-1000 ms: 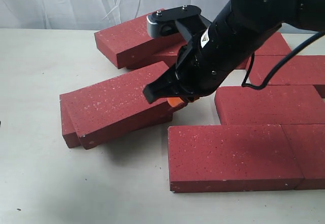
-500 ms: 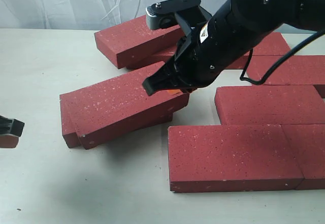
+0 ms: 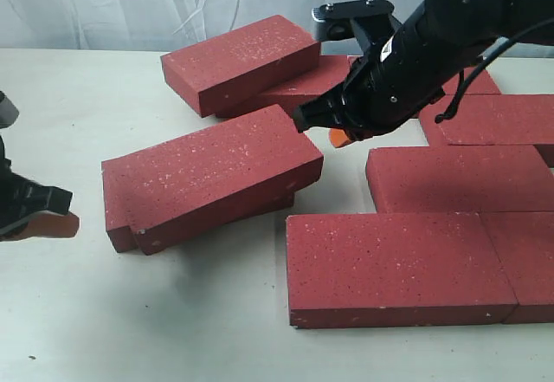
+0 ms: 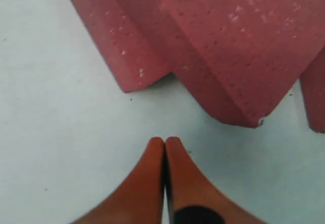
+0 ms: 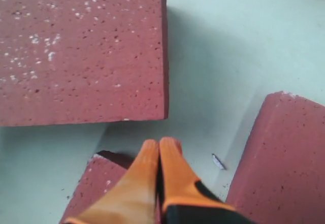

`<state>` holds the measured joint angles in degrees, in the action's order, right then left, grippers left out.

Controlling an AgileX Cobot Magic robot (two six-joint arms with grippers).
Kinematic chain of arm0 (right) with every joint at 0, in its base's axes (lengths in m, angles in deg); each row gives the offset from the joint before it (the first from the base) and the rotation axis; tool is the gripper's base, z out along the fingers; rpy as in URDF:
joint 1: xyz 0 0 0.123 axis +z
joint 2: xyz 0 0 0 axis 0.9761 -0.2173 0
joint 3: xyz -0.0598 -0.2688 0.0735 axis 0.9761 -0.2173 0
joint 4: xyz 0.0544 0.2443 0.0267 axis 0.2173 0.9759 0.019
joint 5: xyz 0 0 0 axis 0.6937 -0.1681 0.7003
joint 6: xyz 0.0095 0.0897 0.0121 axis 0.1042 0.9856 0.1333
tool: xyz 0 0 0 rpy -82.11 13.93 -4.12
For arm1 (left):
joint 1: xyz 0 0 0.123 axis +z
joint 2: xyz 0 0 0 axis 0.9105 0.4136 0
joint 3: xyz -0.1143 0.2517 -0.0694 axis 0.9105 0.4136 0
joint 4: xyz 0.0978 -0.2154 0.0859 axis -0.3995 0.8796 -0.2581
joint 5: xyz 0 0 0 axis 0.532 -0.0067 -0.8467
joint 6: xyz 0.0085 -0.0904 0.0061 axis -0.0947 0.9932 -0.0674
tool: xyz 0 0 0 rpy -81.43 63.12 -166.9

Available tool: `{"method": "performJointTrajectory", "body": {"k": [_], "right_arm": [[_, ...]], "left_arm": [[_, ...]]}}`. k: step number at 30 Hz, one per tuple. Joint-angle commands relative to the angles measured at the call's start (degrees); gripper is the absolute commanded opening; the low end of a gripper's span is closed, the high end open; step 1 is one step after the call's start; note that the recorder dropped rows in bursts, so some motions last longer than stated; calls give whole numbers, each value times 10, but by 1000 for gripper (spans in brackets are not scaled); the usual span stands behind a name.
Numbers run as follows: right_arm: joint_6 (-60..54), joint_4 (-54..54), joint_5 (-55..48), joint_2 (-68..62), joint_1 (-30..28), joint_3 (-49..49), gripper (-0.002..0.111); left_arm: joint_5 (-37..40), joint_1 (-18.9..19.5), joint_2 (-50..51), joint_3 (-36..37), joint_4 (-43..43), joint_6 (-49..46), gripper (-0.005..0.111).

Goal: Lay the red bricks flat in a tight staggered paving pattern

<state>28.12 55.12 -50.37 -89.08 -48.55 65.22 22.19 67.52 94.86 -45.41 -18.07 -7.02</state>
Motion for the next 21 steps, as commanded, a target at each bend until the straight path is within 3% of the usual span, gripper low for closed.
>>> {"method": "performJointTrajectory", "body": {"k": [1, 11, 21], "right_arm": [[-1, 0, 34, -28, -9, -2, -1], [1, 10, 76, -64, -9, -2, -1], [1, 12, 106, -65, -9, -2, -1]], "left_arm": [[-11, 1, 30, -4, 94, -83, 0], [-58, 1, 57, -4, 139, -86, 0], [-77, 1, 75, -1, 120, -86, 0]]}}
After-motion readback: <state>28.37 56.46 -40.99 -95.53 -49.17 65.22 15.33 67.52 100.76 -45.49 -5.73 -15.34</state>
